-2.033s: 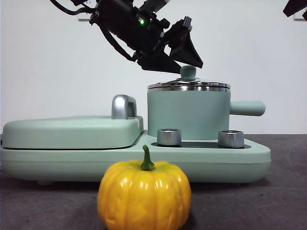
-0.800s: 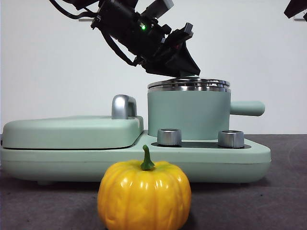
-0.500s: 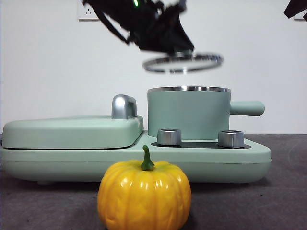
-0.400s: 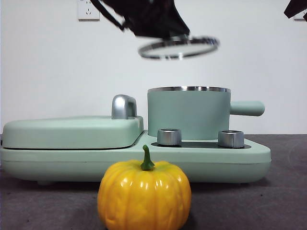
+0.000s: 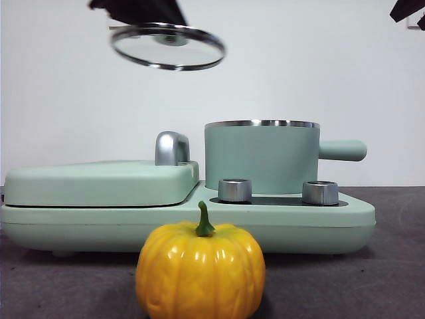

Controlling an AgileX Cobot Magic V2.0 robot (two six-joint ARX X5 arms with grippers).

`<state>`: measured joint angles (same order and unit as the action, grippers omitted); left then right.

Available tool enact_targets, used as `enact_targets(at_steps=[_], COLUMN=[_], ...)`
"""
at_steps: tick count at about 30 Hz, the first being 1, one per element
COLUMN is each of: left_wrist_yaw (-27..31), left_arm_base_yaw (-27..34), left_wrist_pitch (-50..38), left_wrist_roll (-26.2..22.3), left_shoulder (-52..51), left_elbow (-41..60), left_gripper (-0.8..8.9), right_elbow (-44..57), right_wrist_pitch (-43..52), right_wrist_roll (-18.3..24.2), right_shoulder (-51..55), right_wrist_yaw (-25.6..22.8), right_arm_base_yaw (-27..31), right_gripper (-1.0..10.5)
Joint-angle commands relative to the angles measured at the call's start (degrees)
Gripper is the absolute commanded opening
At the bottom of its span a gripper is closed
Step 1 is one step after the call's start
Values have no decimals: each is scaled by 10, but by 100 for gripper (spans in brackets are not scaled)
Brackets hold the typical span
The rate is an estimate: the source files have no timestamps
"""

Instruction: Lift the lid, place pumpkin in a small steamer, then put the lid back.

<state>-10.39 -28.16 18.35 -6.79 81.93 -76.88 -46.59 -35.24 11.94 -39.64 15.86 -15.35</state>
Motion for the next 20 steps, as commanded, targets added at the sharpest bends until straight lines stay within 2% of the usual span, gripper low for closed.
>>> enact_targets(at_steps=[1,9,12,16,20], left_wrist_yaw=[2,1,1,1,1], left_arm_base_yaw=[13,68,95,130,157], left_wrist_pitch=[20,61,59,59,62], left_wrist_roll=[-1,4,17,33,45], left_shoulder=[-18,-98,-144,-209,-260], left_elbow=[-20,39,87,149,185], left_gripper=[10,10,10,10,9], right_elbow=[-7,-7,-7,-7,-7], right_wrist_pitch=[5,-4,-18,-36,-36], right_wrist_roll=[-11,-8,10,37,40], right_shoulder=[-3,-3,-5,-15,-37], right_wrist_yaw=[17,23,23,24,24], right_arm_base_yaw=[-4,-23,-35,-63,-104], right_gripper=[317,317,317,317,317])
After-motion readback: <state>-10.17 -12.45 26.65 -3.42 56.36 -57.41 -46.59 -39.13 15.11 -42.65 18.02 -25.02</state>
